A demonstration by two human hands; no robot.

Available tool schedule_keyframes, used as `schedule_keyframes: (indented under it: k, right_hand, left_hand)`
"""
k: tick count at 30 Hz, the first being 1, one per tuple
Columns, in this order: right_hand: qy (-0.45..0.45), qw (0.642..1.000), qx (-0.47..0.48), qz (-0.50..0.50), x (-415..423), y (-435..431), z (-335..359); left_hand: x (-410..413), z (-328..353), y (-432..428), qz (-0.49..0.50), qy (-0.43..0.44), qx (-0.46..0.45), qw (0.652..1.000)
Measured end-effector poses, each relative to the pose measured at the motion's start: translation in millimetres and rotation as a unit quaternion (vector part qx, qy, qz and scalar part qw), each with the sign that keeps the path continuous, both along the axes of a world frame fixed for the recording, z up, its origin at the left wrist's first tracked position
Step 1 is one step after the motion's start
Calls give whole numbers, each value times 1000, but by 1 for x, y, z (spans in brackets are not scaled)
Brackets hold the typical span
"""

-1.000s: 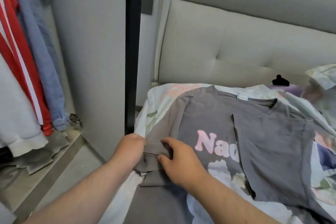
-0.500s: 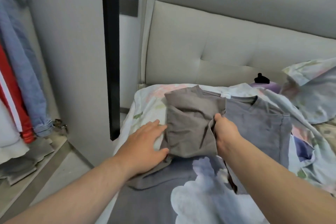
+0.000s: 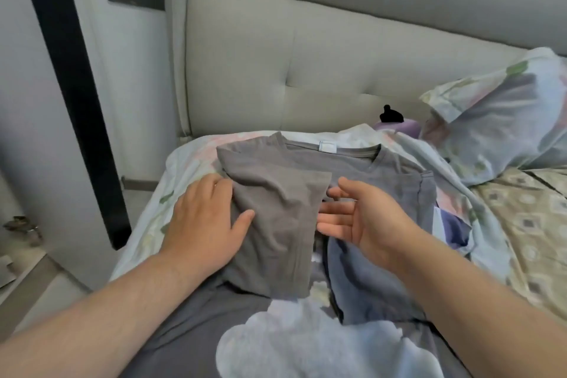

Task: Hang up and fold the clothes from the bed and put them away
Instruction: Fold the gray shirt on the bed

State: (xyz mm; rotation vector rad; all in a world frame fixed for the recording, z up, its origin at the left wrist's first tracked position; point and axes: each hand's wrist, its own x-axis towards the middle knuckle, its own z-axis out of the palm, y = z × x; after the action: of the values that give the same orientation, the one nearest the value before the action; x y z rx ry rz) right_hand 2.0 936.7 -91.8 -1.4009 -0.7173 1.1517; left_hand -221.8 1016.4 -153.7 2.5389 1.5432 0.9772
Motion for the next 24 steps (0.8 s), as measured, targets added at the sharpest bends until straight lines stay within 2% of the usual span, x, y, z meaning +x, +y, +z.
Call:
schedule_keyframes:
  k: [1,2,3,4,6,7,8,9,12,16,17,20,22,24]
  right_hand:
    - [6,1000,7,10,15,-2,9]
    - [-39,999,17,-2,32,-2,15]
    - [-147,989,18,-25,51,2,20]
    - [-292,955,4,-56,70,9,22]
    - [-550,830,-76,-55,106,21,21]
    - [-614,779,-121,-25,120,28,17]
    - [-643,750,-153,-2,130,32,13]
    - [-652,739,-170,8,137,36,8]
    - [-661,732,-163,18,148,48,-2]
    - [-667,717,-200,24,159,52,3]
    - [-670,716,-194,32,160,51,3]
    - [-643,755,-120,46,157,44,5]
    - [-615,782,-94,42,155,35,11]
    - [-583,807,-83,36,152,23,20]
  left_hand:
    - [8,9,15,-28,11,-8,1000]
    - [17,20,30,-55,33,-27,998]
    - [26,29,45,-75,59,-43,994]
    - [36,37,61,-92,86,-59,990]
    - [53,48,85,-116,134,-97,979]
    - [60,50,94,-110,157,-120,974]
    - [65,53,103,-87,178,-148,969]
    - [69,54,110,-63,201,-171,963]
    - [71,58,125,-41,242,-209,947]
    - [61,72,141,-113,86,-356,924]
    - [56,78,144,-135,77,-380,912]
    - [43,94,143,-168,128,-380,900]
    - [42,99,134,-158,147,-329,919]
    - [38,97,123,-157,109,-294,936]
